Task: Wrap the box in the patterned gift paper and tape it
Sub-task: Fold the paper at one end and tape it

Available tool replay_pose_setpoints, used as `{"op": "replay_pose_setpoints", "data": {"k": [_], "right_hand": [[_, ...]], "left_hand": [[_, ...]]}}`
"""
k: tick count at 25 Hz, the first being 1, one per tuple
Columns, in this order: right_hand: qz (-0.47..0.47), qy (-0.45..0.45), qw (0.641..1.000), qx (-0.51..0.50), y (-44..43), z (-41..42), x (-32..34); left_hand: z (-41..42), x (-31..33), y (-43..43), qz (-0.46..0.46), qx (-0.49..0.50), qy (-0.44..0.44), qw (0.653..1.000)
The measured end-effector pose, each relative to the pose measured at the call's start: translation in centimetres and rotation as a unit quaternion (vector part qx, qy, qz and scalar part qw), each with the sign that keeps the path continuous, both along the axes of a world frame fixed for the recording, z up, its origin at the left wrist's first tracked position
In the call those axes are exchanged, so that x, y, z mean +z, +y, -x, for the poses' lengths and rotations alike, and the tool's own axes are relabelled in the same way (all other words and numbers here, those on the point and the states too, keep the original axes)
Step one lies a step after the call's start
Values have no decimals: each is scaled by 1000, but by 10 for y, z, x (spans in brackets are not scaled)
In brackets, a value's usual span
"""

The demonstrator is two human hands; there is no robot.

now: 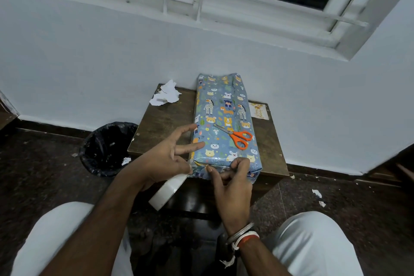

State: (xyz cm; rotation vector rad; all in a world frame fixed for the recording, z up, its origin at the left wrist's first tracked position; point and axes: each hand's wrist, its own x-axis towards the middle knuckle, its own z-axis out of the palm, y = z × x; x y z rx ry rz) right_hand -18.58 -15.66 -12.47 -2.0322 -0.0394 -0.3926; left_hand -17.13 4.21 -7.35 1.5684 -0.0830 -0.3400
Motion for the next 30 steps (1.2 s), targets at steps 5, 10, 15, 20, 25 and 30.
{"op": "replay_pose_setpoints", "data": {"k": [5,10,15,20,25,30], "right_hand": [[47,26,994,92,-18,4,34],[-149,166,950,219,-22,-7,93],[-155,234,918,281,-33,-22,103],[-76,133,949,276,-38,-30,109],[25,50,969,240,-33,-44,122],[18,34,962,269,-34,-58,120]], "left_hand": [[10,16,-16,58,55,-20,997],[8,22,-31,71,59,-84,992],[8,23,-44,45,55,-133,989],[6,24,-51,28,72,-134,988],[0,28,-54,54,81,-122,988],[-3,25,-57,53,110,-122,985]]}}
